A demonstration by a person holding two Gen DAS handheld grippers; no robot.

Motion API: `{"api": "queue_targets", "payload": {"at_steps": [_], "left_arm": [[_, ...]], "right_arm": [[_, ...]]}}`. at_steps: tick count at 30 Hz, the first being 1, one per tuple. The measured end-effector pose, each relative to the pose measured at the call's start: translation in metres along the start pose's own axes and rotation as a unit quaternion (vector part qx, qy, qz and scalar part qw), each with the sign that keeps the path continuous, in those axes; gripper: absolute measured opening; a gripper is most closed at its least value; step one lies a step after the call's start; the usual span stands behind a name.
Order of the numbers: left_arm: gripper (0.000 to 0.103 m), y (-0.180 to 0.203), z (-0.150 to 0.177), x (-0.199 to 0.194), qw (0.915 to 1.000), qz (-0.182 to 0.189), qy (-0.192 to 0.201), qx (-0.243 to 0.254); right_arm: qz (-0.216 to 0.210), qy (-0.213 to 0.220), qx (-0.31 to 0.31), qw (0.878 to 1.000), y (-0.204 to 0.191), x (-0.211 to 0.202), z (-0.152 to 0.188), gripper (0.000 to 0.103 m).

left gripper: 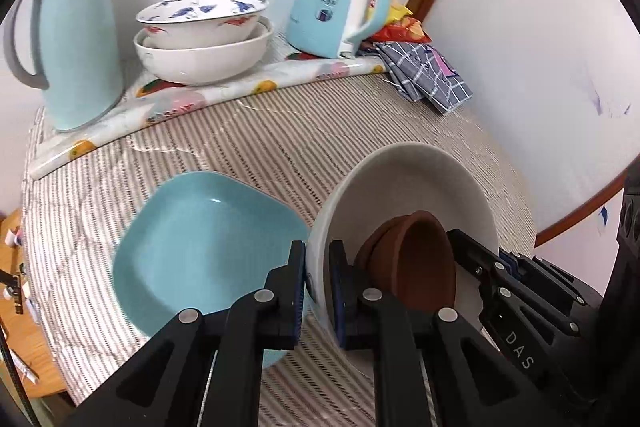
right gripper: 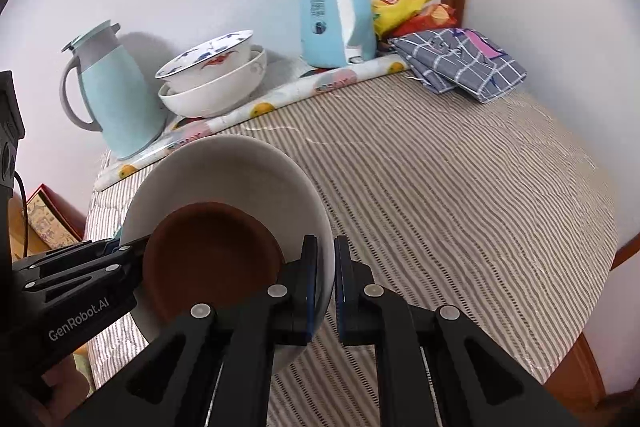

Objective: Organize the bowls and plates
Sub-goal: 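Lift the white bowl with both tools and carry it over the teal plate stack, then lower the white bowl onto the teal plate and open both tools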

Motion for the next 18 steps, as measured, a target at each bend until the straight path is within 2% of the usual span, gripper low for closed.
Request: {"api": "queue_targets", "payload": {"at_steps": [18], "left_arm": [[0.012,-0.067,0.003,-0.014,0.9988,-0.027,0.009,-0.040]], "right_arm": [[-0.035,-0.007,-0.034,0.999,-0.065,0.019,0.000,0.008]]}}
Point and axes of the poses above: each gripper's, at about its wrist camera, not at the fingertips, and x roughly the way its jaws point, y to its right, z to its underside, the point moved 7 cm from there along x, roughly the way its jaws point, and after that the axes turned 1 degree about y, right-handed, at the moved point
